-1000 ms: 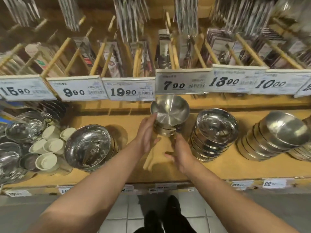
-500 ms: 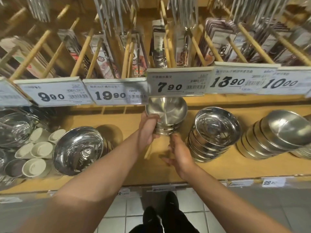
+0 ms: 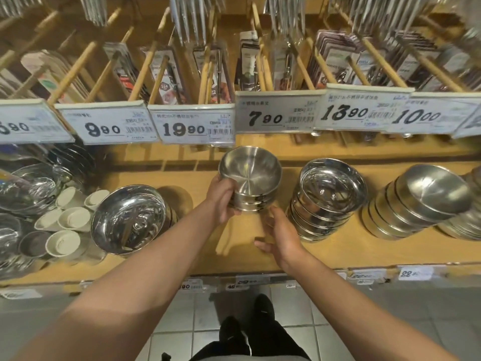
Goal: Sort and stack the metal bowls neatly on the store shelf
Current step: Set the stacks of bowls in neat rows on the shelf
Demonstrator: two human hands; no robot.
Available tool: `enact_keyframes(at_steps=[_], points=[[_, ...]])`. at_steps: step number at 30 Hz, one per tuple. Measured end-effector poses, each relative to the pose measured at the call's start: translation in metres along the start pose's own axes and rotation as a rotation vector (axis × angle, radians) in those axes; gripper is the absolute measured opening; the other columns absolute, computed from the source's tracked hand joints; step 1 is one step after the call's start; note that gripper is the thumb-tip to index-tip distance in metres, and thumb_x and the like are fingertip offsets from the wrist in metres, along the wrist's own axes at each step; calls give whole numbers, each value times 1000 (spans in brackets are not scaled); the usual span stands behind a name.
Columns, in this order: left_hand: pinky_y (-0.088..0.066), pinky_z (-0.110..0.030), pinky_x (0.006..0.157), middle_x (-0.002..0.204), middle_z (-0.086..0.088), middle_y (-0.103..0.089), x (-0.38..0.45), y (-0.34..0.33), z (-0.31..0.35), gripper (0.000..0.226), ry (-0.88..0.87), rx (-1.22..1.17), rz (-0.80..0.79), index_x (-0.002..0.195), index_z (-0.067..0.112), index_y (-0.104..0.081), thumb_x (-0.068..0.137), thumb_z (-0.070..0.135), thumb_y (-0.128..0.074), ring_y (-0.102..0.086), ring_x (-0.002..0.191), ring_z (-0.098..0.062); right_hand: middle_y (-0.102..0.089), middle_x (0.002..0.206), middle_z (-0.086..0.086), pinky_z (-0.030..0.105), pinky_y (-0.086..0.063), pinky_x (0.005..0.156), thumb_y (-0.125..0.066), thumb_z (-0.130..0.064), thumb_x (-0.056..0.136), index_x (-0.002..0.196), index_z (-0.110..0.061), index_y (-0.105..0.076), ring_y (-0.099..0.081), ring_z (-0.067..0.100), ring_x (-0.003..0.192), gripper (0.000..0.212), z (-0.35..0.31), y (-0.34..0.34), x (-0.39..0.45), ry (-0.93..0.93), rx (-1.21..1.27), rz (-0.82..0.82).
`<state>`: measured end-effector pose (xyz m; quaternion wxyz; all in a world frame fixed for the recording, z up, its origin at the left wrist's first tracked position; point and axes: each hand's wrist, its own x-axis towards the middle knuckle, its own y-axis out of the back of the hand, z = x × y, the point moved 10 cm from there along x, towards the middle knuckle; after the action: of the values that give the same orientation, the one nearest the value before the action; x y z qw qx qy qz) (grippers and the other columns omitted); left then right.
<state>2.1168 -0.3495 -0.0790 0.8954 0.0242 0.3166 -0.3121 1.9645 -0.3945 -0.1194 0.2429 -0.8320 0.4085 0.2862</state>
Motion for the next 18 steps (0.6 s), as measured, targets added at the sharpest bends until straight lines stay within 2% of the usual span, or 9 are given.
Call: enact_keyframes(at_steps=[3, 5, 6, 8, 10, 13, 15, 16, 18], points=[[-51, -29, 47, 86, -6, -65, -11, 16, -9, 30, 11, 13, 27, 113, 21, -59, 90, 4, -49, -62, 70, -25, -67, 102, -9, 41, -59, 84, -37, -46, 102, 100, -38, -60, -63, 8, 91, 24, 1, 0, -8, 3, -16, -8], [-49, -39, 64, 85, -6, -66, -18, 27, -17, 24, 18, 43, 37, 104, 25, -62, 89, 9, -51, -61, 72, -25, -63, 103, -10, 47, -57, 91, -38, -46, 101, 95, -40, -58, -60, 9, 94, 22, 2, 0, -13, 4, -22, -3], [-50, -41, 67, 87, -6, -68, -22, 33, -22, 21, 26, 54, 37, 103, 26, -63, 90, 13, -53, -63, 74, -24, -61, 103, -11, 48, -56, 93, -39, -46, 101, 93, -41, -56, -58, 9, 95, 20, 2, -1, -15, 4, -26, -4], [-55, -38, 66, 95, -6, -71, -31, 44, -32, 23, 49, 60, 47, 111, 25, -62, 90, 18, -55, -66, 80, -23, -59, 102, -15, 49, -54, 95, -39, -47, 101, 91, -43, -54, -56, 8, 96, 19, 1, -3, -18, 16, -31, -16], [-59, -37, 64, 103, -10, -72, -40, 54, -42, 35, 77, 56, 62, 123, 20, -59, 89, 13, -52, -68, 84, -25, -62, 97, -16, 47, -52, 96, -39, -47, 100, 90, -43, -55, -57, 6, 95, 20, 0, -7, -21, 29, -36, -40], [-62, -43, 65, 97, -13, -72, -52, 67, -50, 33, 85, 43, 93, 117, 19, -59, 90, 4, -48, -70, 80, -28, -68, 100, -5, 42, -51, 86, -40, -45, 100, 90, -38, -58, -62, 10, 98, 22, 1, -13, -25, 45, -54, -64], [-61, -54, 78, 97, -13, -70, -60, 73, -53, 25, 99, 69, 91, 107, 23, -56, 93, 5, -47, -69, 83, -31, -70, 96, -1, 38, -49, 78, -41, -45, 99, 98, -33, -60, -64, 7, 84, 23, 3, -17, -27, 46, -50, -81], [-58, -55, 85, 100, -15, -68, -63, 74, -54, 25, 112, 95, 76, 109, 23, -55, 93, 6, -46, -66, 87, -32, -71, 90, -3, 35, -50, 75, -41, -45, 99, 102, -30, -60, -62, 6, 78, 24, 4, -19, -27, 49, -40, -91], [-58, -47, 85, 105, -15, -65, -67, 76, -55, 33, 139, 147, 46, 123, 16, -55, 93, 7, -46, -64, 88, -30, -68, 88, -8, 32, -54, 68, -42, -46, 100, 104, -30, -60, -62, 6, 78, 25, 6, -22, -28, 59, -16, -104]])
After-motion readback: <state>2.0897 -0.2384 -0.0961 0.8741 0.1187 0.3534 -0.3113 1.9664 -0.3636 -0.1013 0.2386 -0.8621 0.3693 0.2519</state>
